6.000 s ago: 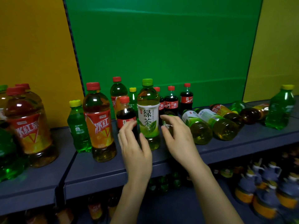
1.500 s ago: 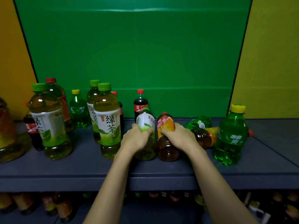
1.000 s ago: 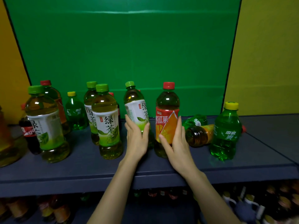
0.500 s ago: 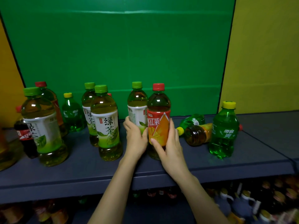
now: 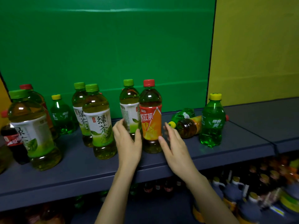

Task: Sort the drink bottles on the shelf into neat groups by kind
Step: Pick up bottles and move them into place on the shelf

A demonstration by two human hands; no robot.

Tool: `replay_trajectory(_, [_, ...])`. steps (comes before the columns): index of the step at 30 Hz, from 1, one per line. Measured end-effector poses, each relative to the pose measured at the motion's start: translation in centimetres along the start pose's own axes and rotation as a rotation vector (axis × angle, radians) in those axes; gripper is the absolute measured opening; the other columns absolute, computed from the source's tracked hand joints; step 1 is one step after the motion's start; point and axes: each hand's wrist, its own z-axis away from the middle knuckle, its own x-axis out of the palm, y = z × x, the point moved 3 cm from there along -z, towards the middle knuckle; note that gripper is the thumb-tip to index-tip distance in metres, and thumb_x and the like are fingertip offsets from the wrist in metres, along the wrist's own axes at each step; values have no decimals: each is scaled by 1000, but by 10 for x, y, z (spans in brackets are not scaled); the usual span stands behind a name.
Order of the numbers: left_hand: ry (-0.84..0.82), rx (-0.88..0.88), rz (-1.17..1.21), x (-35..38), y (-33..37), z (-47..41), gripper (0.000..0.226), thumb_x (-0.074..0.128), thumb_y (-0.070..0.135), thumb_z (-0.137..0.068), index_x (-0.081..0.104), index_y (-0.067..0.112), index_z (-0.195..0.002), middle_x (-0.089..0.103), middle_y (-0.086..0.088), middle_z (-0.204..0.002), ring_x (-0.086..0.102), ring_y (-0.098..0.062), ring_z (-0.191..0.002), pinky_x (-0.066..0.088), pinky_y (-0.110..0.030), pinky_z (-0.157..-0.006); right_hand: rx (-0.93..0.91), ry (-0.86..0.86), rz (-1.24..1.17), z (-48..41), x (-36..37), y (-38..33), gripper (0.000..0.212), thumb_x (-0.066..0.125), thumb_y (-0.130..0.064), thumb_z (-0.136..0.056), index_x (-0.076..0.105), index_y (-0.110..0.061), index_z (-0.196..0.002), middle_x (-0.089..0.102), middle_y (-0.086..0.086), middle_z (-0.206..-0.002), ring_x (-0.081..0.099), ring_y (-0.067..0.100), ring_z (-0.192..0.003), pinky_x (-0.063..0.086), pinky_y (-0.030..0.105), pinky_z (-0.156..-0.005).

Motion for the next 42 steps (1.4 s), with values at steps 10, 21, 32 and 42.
replay_trajectory(10, [-45, 392, 123, 18, 74, 38, 15, 46, 17, -89, 58, 9, -93, 55, 4, -89, 49, -2, -82, 37, -7, -73, 51, 255, -136, 27, -125, 40, 22, 50, -4, -92, 67, -17, -88, 68, 0, -75, 63, 4, -66, 48, 11, -64])
replay_trajectory(21, [-262, 145, -199, 115, 77, 0, 29, 46, 19, -95, 51, 8, -122, 54, -5, -121, 46, -20, -118, 34, -27, -95, 384, 84, 21, -63, -189, 142, 14, 55, -33, -89, 55, -23, -80, 68, 3, -75, 66, 25, -80, 50, 49, -87])
replay_trajectory(32, [-611, -365, -496, 168, 49, -62, 74, 62, 69, -65, 59, 11, -111, 61, -10, -118, 57, -28, -107, 48, -37, -91, 523, -258, 432, -113, -165, 139, 92, 37, -70, -82, 14, -2, -141, 42, 22, -138, 43, 38, -123, 38, 40, -96])
replay_trajectory(42, [-640, -472, -424, 180, 28, -70, 50, 76, 43, -66, 57, 6, -95, 62, -10, -107, 59, -25, -96, 49, -36, -85, 647, -384, 410, -137, -138, 142, 82, 43, -50, -91, -6, -16, -148, 26, 22, -148, 34, 37, -131, 34, 41, -102])
